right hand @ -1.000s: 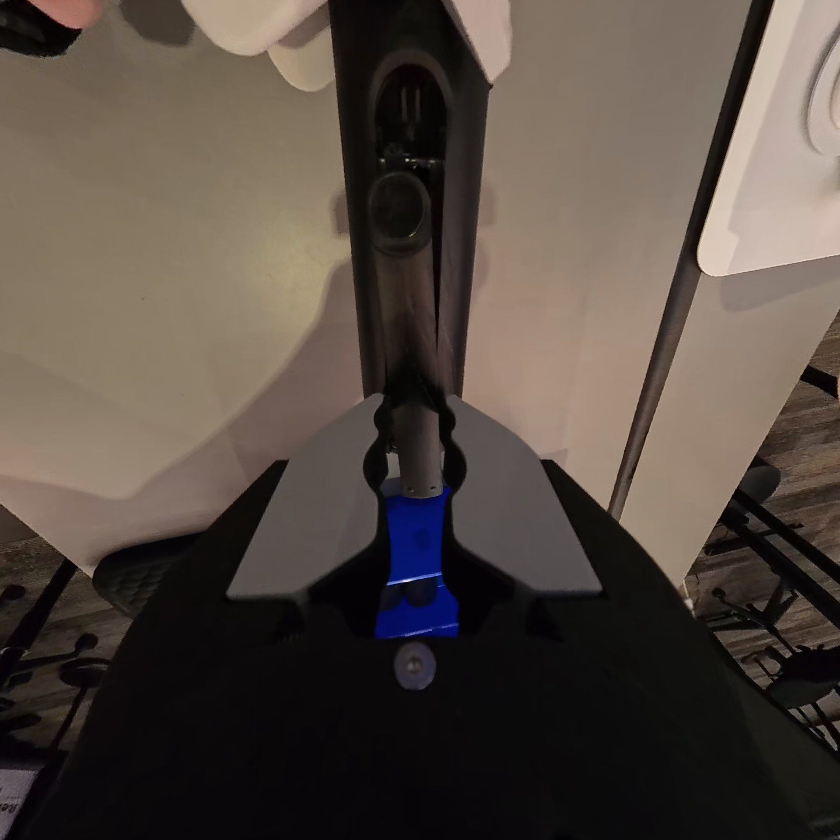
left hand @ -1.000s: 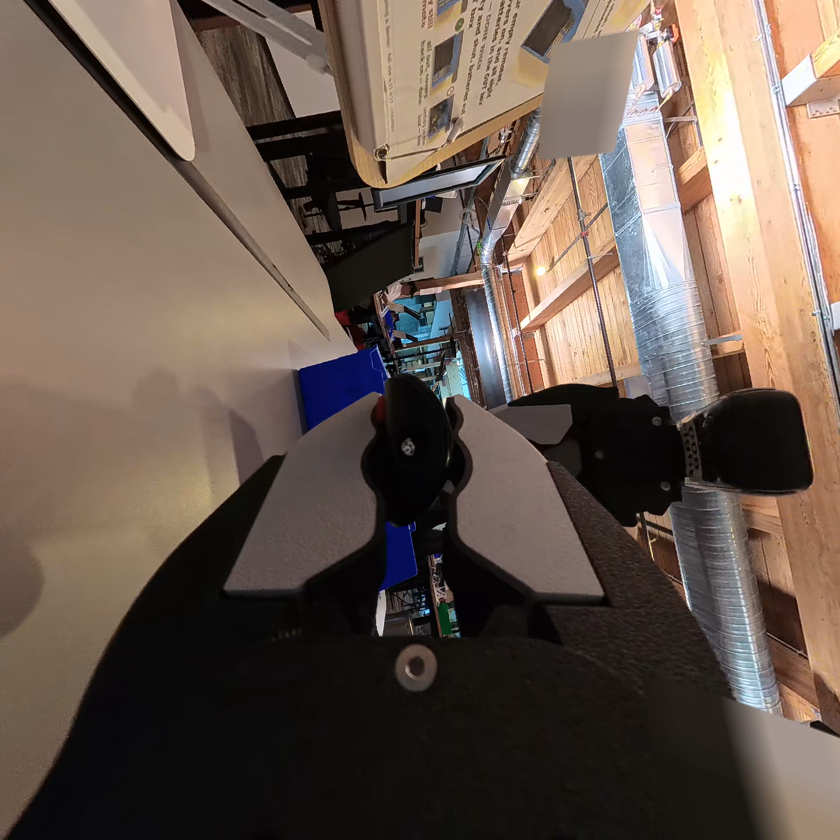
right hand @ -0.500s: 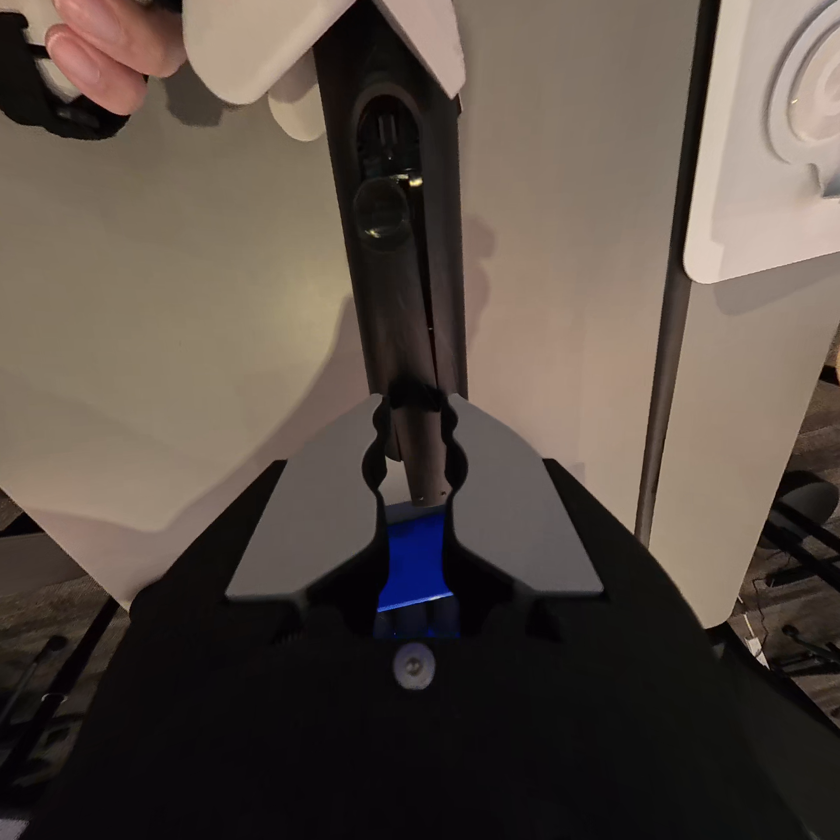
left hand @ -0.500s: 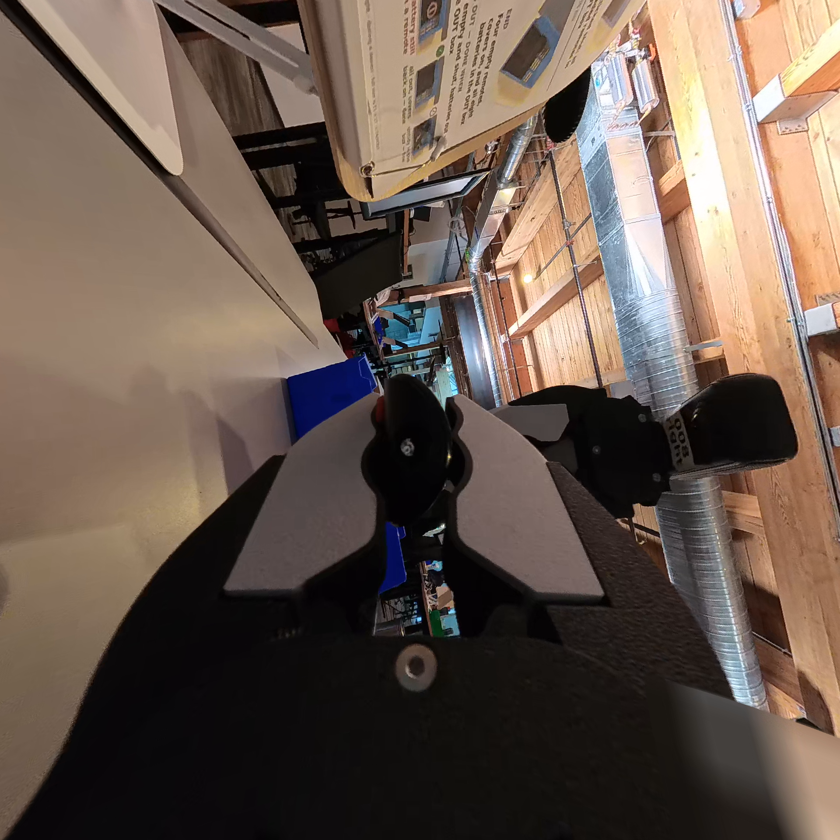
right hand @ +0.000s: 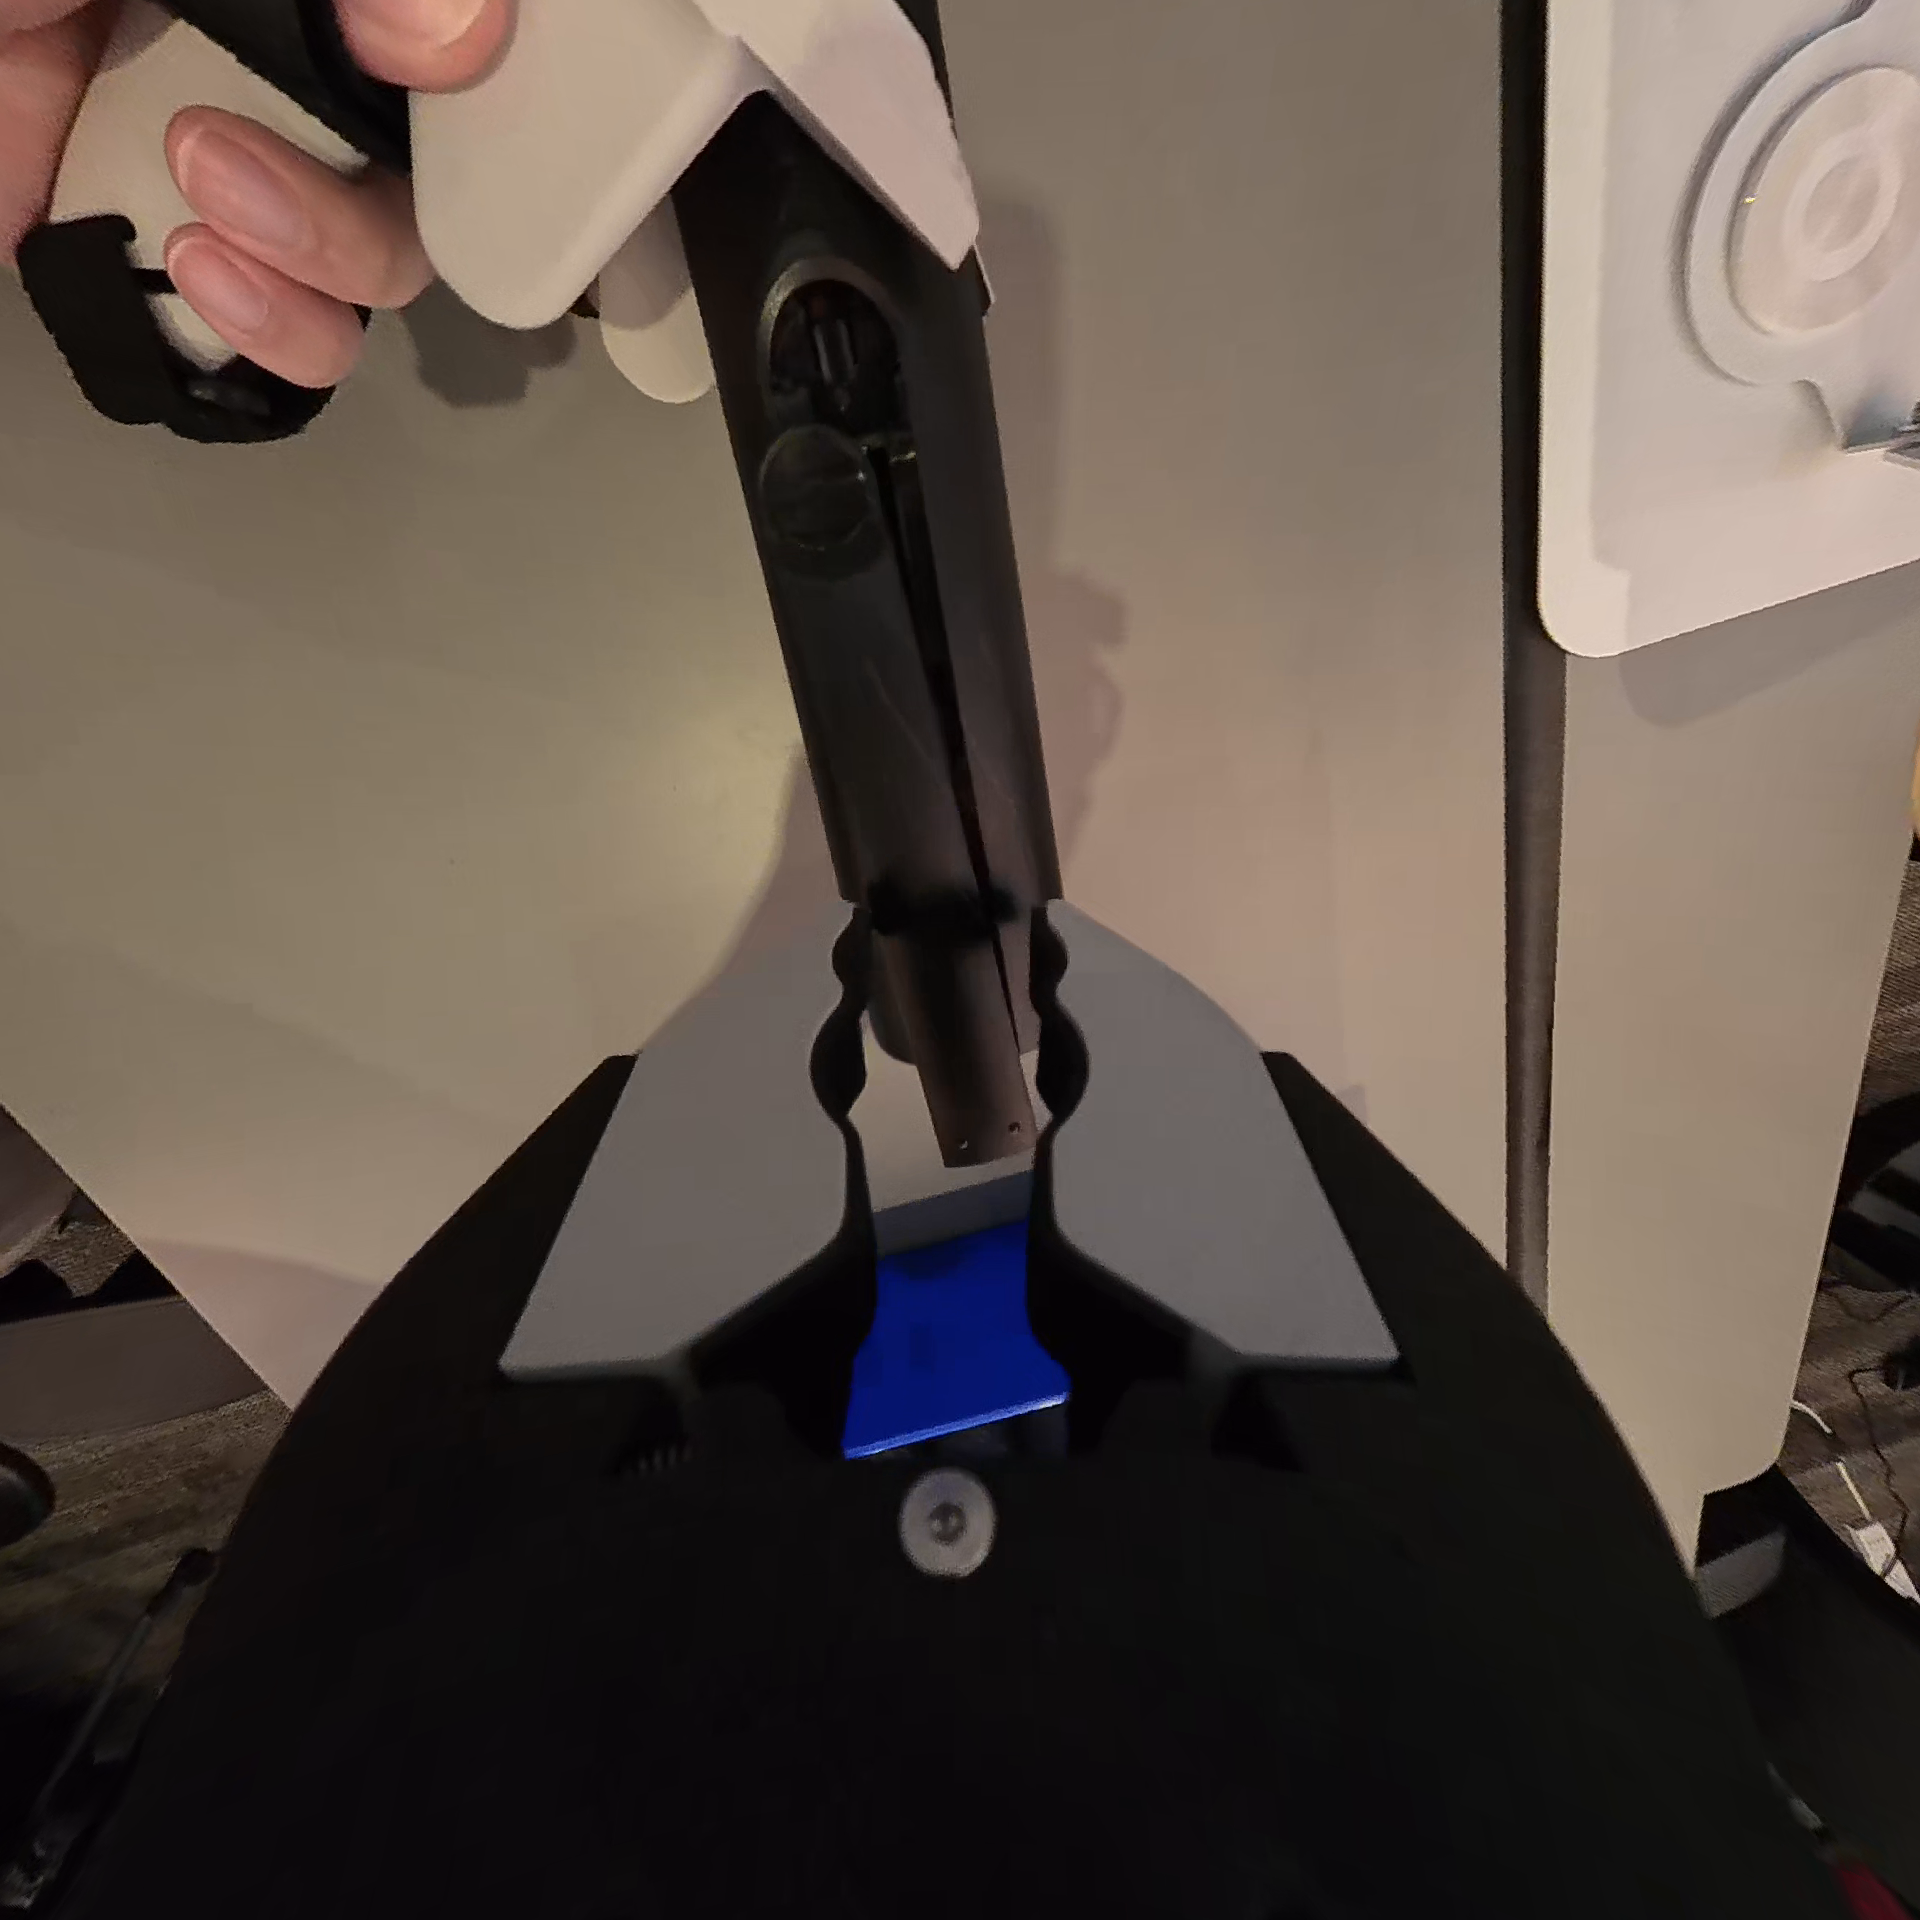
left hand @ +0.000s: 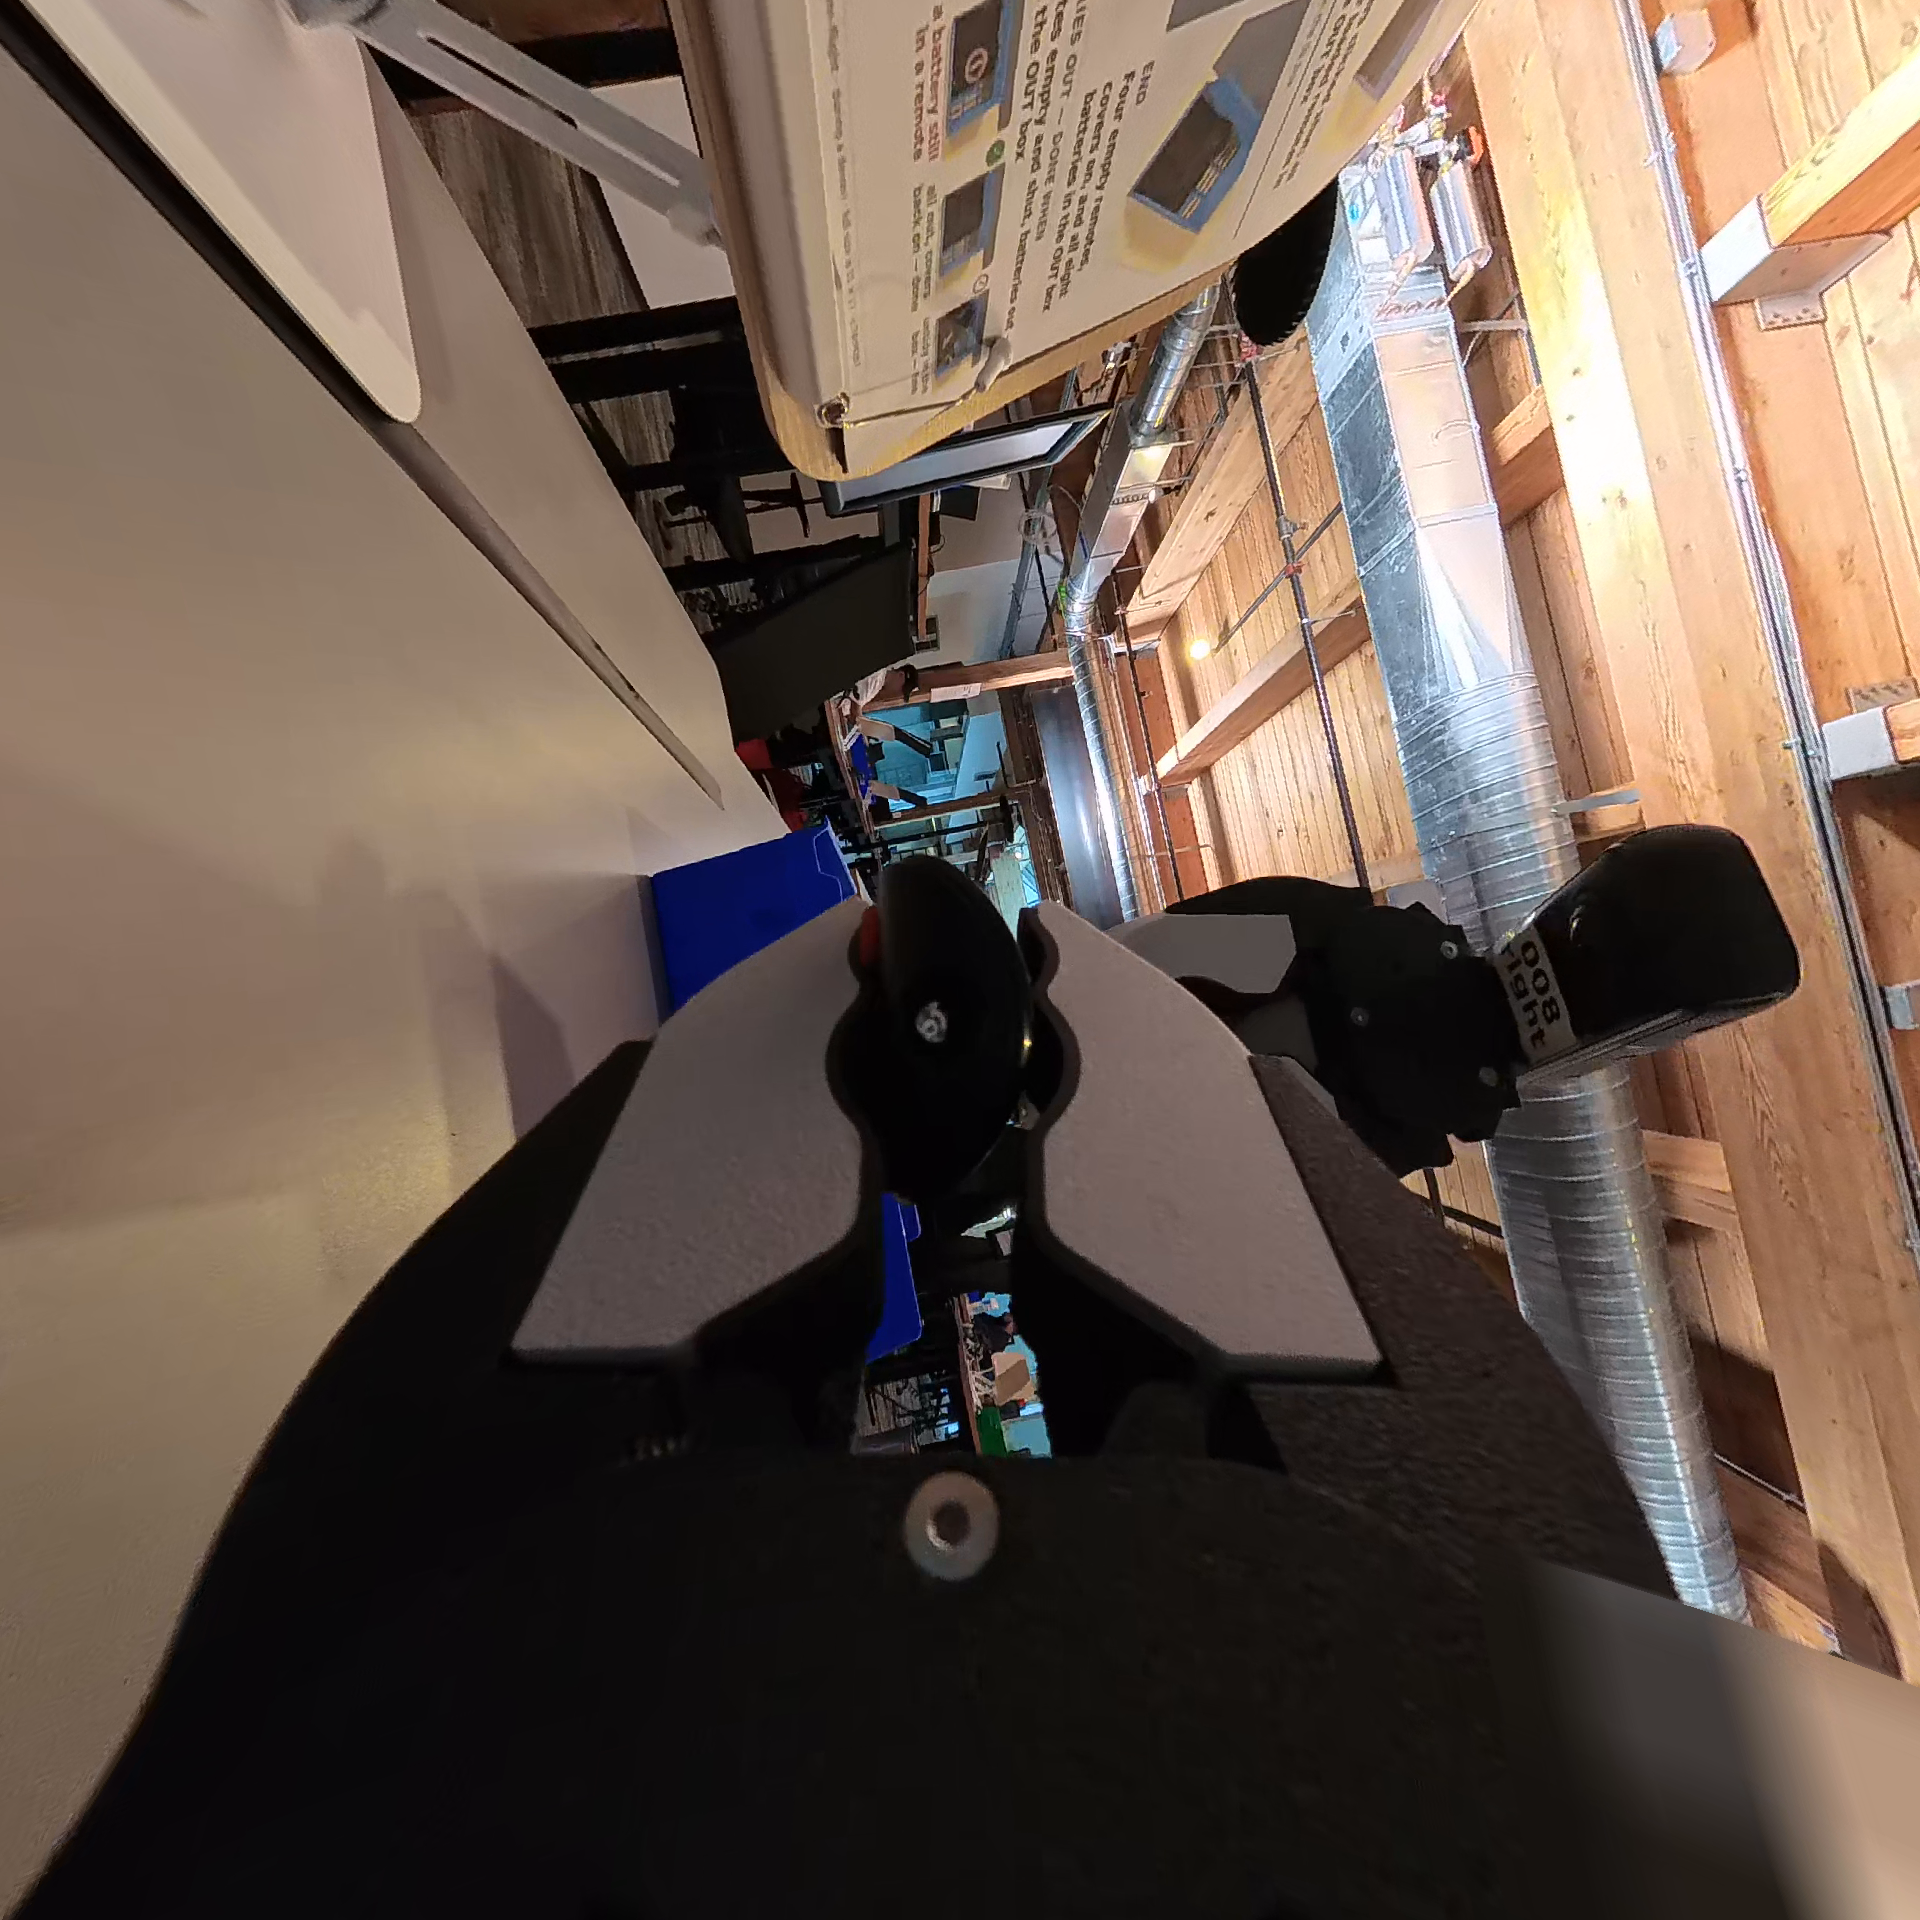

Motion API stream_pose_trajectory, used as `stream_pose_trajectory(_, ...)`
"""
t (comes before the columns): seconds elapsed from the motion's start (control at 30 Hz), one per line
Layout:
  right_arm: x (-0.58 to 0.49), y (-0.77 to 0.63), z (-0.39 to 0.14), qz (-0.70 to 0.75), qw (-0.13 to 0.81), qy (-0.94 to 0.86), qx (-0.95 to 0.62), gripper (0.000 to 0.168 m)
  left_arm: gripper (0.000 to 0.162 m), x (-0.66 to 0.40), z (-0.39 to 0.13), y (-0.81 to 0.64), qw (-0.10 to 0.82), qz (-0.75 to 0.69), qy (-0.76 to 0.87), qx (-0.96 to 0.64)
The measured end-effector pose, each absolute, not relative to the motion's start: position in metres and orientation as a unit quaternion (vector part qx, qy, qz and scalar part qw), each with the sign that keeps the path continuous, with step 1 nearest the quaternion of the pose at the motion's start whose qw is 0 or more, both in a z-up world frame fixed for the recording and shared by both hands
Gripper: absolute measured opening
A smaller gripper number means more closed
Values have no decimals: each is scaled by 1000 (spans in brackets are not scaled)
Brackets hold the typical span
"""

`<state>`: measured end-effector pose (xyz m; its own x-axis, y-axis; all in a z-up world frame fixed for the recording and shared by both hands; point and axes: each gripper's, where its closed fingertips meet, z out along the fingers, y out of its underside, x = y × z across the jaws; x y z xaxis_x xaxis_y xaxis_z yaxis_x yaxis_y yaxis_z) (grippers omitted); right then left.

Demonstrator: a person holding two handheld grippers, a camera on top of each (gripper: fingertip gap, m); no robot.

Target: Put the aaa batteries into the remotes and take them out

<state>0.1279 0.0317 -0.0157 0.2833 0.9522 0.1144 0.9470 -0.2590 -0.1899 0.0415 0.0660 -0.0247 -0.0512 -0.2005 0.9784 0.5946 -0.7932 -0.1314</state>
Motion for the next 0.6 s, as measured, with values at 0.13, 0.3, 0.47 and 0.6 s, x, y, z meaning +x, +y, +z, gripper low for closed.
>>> stream_pose_trajectory(0.13, 127, 33, -15, 15, 118, -595, -795, 31, 24, 41, -24, 66, 284, -706, -155, -630)
stream_pose_trajectory(0.3, 128, 33, -17, 15, 121, -592, -796, 31, 24, 42, -24, 66, 283, -706, -155, -630)
stream_pose_trajectory(0.47, 126, 35, -17, 27, 132, -573, -808, 32, 24, 42, -26, 66, 282, -705, -156, -632)
stream_pose_trajectory(0.6, 126, 36, -19, 34, 129, -562, -817, 33, 24, 41, -26, 66, 283, -703, -159, -633)
